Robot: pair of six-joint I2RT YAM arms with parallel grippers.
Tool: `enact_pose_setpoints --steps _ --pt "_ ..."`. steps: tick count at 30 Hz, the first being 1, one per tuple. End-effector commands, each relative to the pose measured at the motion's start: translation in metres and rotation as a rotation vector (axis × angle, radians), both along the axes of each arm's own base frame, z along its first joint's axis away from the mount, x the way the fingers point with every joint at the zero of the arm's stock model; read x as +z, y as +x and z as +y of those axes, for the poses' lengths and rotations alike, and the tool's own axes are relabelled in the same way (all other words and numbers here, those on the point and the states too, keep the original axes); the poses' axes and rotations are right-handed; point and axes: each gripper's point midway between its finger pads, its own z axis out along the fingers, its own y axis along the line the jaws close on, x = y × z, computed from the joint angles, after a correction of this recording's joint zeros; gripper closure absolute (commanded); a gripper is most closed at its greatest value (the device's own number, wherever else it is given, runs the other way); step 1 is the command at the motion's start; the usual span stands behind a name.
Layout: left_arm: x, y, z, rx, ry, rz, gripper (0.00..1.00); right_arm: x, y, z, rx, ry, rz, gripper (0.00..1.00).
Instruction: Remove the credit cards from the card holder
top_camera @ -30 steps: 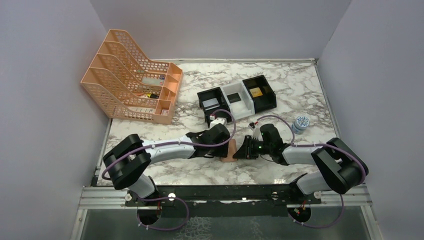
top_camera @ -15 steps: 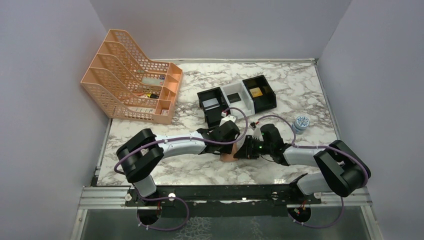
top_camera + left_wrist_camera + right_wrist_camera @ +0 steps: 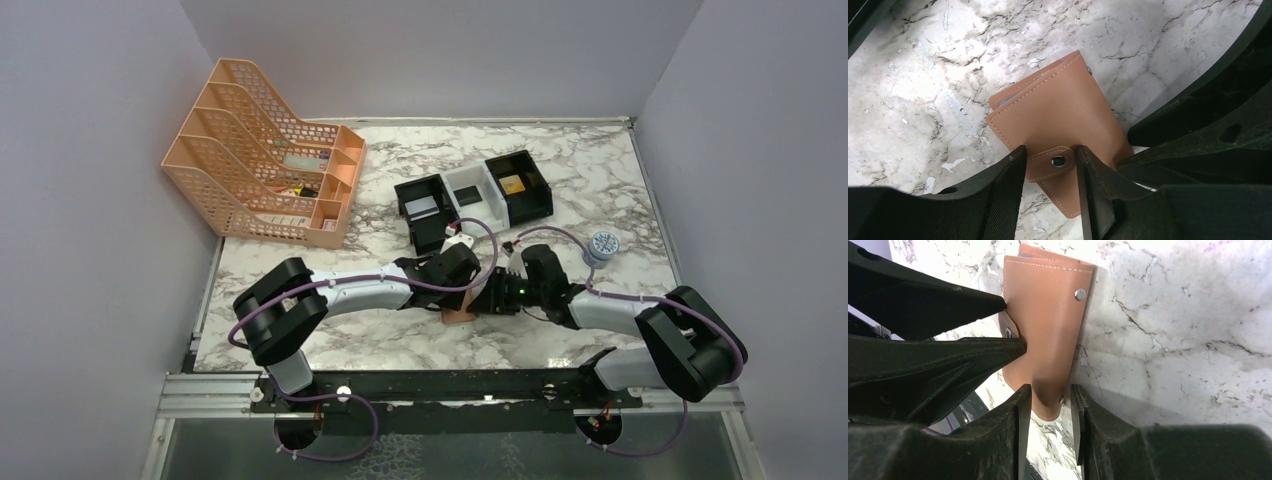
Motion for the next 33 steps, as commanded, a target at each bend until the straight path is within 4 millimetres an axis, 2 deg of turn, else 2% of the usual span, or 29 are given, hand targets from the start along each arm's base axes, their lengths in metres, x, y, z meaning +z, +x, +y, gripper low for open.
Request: enact_pose_setpoints --steps 1,12,15,18,24,27,33 --pt "-0.007 -0.01 0.009 -0.032 0.046 0.025 0.59 0.004 0.012 0.0 -0.003 -0.039 -0.04 0.64" --pt "-0.006 -0.008 0.014 -0.014 0.053 0.008 0.8 -0.01 0.005 0.006 0.072 -0.04 -0.002 0.64" --pt "-0.003 -0.007 0.014 -0.008 0.047 -0.002 0.85 -0.011 0.005 0.006 0.072 -0.041 0.003 0.72" --pt "0.002 -0.005 0.016 0.01 0.035 -0.02 0.89 -0.012 0.007 0.004 0.05 -0.05 -0.001 0.75" --pt "0.009 -0.004 0.021 0.032 0.01 -0.048 0.89 -0.012 0.009 0.0 0.028 -0.069 -0.01 0.76" --pt "0.007 -0.005 0.024 0.039 0.011 -0.044 0.96 -0.013 0.008 0.0 0.031 -0.068 -0.006 0.76" --pt "0.011 -0.008 0.029 0.064 -0.009 -0.048 0.97 -0.013 0.007 -0.001 0.026 -0.066 -0.002 0.76"
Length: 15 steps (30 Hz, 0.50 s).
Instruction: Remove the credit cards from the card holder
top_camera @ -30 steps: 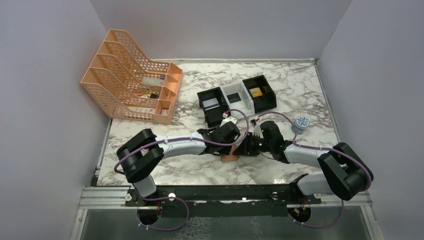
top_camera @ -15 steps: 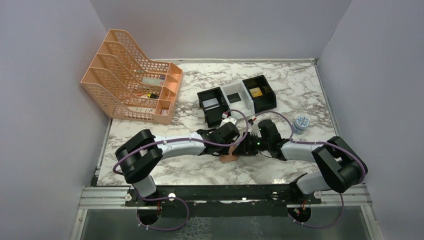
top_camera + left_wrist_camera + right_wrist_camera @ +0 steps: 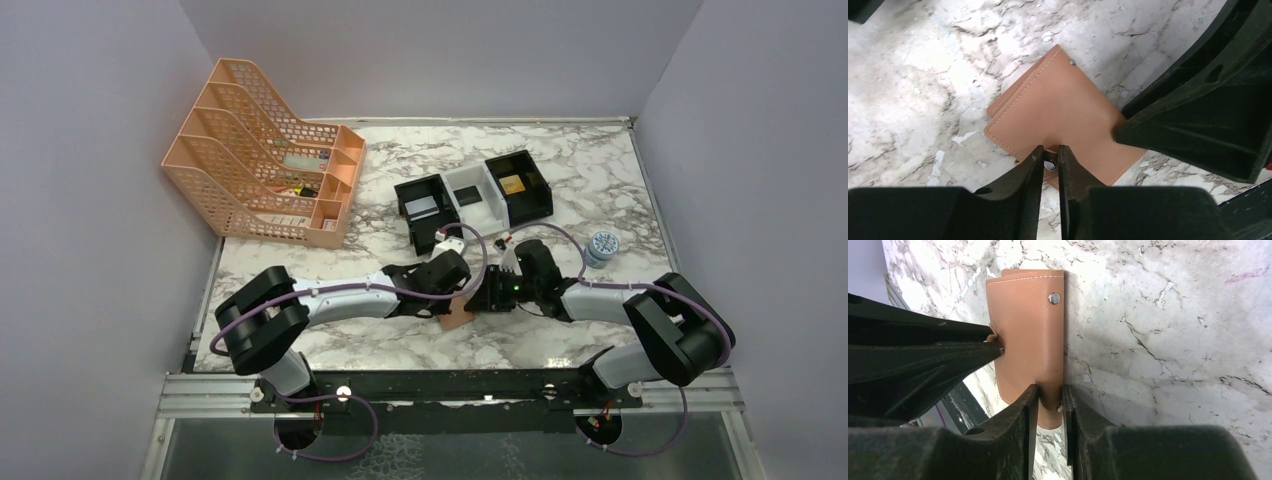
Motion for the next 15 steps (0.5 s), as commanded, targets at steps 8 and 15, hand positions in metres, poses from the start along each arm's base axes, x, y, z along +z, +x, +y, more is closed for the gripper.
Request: enact_pose_setpoints --steps 8,15 --pt "0.013 -0.002 0.006 0.042 -0.082 -0.03 1.0 0.0 -0.01 0.002 0.058 0.029 -0.003 0.71" --pt "0.007 -0.001 0.028 0.117 -0.026 -0.043 0.6 -0.002 -0.007 -0.001 0.054 -0.013 -0.012 0.66"
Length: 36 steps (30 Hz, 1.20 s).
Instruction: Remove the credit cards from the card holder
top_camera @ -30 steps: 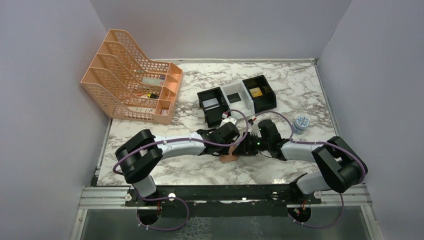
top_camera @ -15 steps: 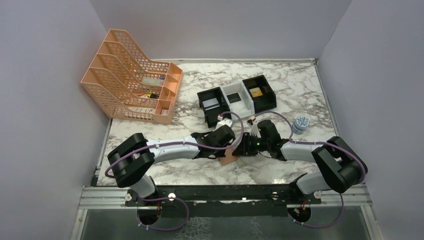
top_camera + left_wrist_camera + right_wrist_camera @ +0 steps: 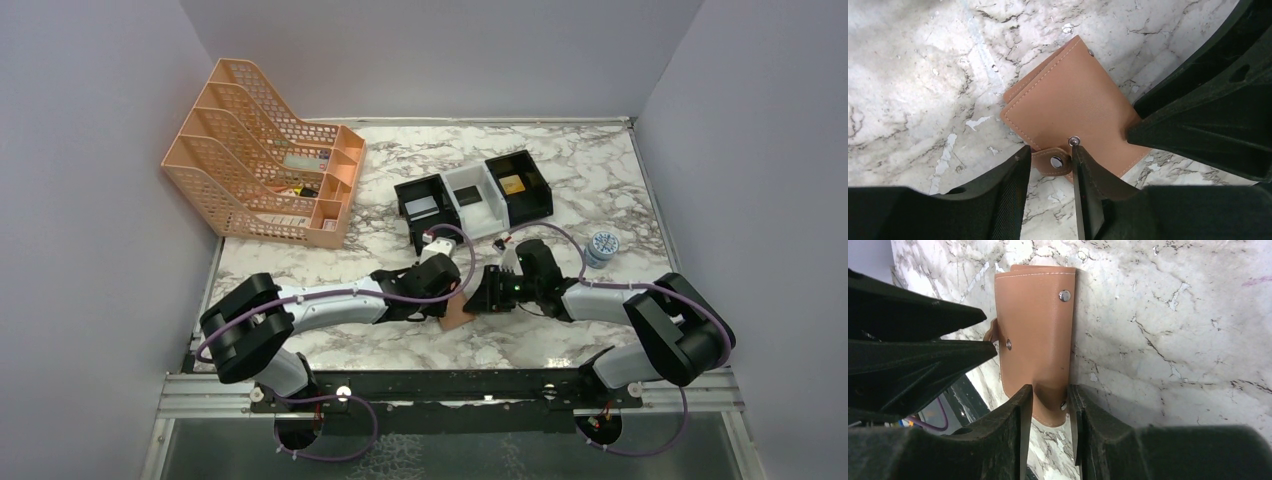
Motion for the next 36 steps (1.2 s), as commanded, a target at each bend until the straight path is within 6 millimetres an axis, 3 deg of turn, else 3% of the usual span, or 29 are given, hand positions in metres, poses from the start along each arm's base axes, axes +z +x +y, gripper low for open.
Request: enact_pose_setpoints --steps 1,5,18,24,30,36 --pt "0.001 0.004 0.019 0.079 0.043 -0.028 0.56 -0.004 -0.002 -0.004 0.022 -0.034 -0.011 0.65" --pt "-0.004 0.003 0.027 0.108 0.079 -0.013 0.49 -0.003 0.0 -0.003 0.03 -0.043 -0.014 0.65" --pt "-0.005 0.002 0.029 0.162 0.052 -0.003 0.5 -0.002 -0.001 -0.004 0.034 -0.053 -0.006 0.65" --pt "-0.008 -0.001 0.012 0.181 -0.069 0.024 0.6 0.002 0.001 -0.003 0.034 -0.053 -0.017 0.65" --pt "-0.007 0.002 0.021 0.224 -0.074 0.003 0.69 0.005 0.001 -0.003 0.039 -0.047 -0.018 0.65" --pt "0.001 0.004 0.025 0.233 -0.093 -0.027 0.87 0.01 0.002 -0.003 0.038 -0.047 -0.034 0.65"
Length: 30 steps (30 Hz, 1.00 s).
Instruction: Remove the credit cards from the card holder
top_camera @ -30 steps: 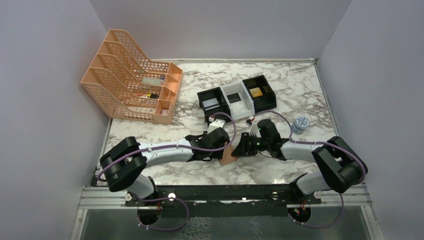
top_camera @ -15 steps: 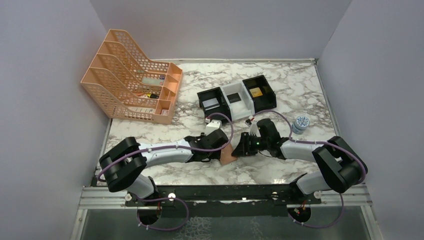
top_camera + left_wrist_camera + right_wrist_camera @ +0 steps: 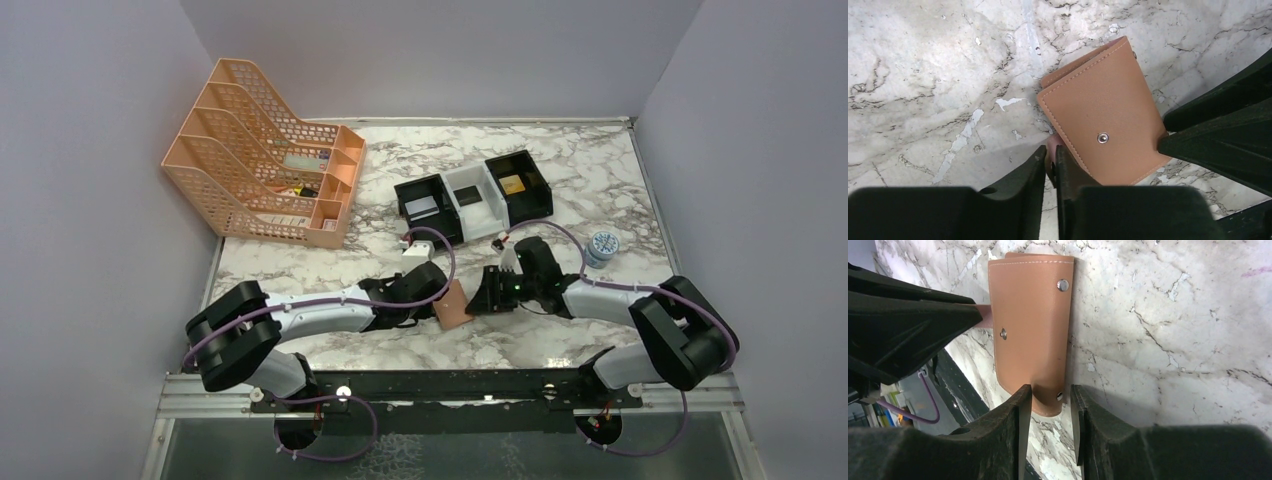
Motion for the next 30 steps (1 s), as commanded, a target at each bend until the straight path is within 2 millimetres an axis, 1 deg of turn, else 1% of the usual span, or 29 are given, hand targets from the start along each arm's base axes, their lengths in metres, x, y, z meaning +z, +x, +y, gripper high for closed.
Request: enact_pose_setpoints --steps 1,2,3,7,11,14,17,21,25,26,28,30 --pt "0.01 0.006 0.002 0.028 -0.033 -0.046 0.91 0.011 0.005 0.0 0.005 -0.004 -0.041 0.64" --pt "0.011 0.006 0.001 0.024 -0.033 -0.048 0.97 0.013 0.005 0.0 0.005 -0.004 -0.048 0.64" --pt "0.011 0.006 0.001 0.02 -0.032 -0.049 1.0 0.017 0.006 0.0 0.007 -0.003 -0.059 0.63" --pt "0.023 0.008 -0.004 0.004 -0.058 -0.068 1.0 0.031 0.011 -0.002 0.015 -0.011 -0.119 0.58" --pt "0.044 0.011 -0.012 -0.028 -0.11 -0.108 1.0 0.049 0.017 -0.004 0.022 -0.013 -0.202 0.49" --pt "0.059 0.01 -0.021 -0.077 -0.151 -0.131 1.0 0.059 0.013 0.0 0.076 0.017 -0.236 0.41" --pt "0.073 0.008 -0.033 -0.13 -0.193 -0.14 1.0 0.066 0.008 0.008 0.132 0.062 -0.228 0.4" --pt "0.095 0.005 -0.053 -0.217 -0.266 -0.161 1.0 0.062 0.009 0.011 0.11 0.071 -0.175 0.39" --pt "0.121 0.004 -0.072 -0.282 -0.346 -0.194 1.0 0.053 0.019 0.007 0.024 0.025 -0.134 0.39" --pt "0.127 0.004 -0.077 -0.295 -0.367 -0.203 1.0 0.051 0.024 0.003 -0.011 -0.007 -0.135 0.39" --pt "0.136 0.004 -0.082 -0.308 -0.394 -0.215 1.0 0.045 0.039 -0.012 -0.129 -0.104 -0.138 0.39" --pt "0.136 0.005 -0.082 -0.307 -0.39 -0.215 1.0 0.042 0.052 -0.031 -0.25 -0.193 -0.157 0.39"
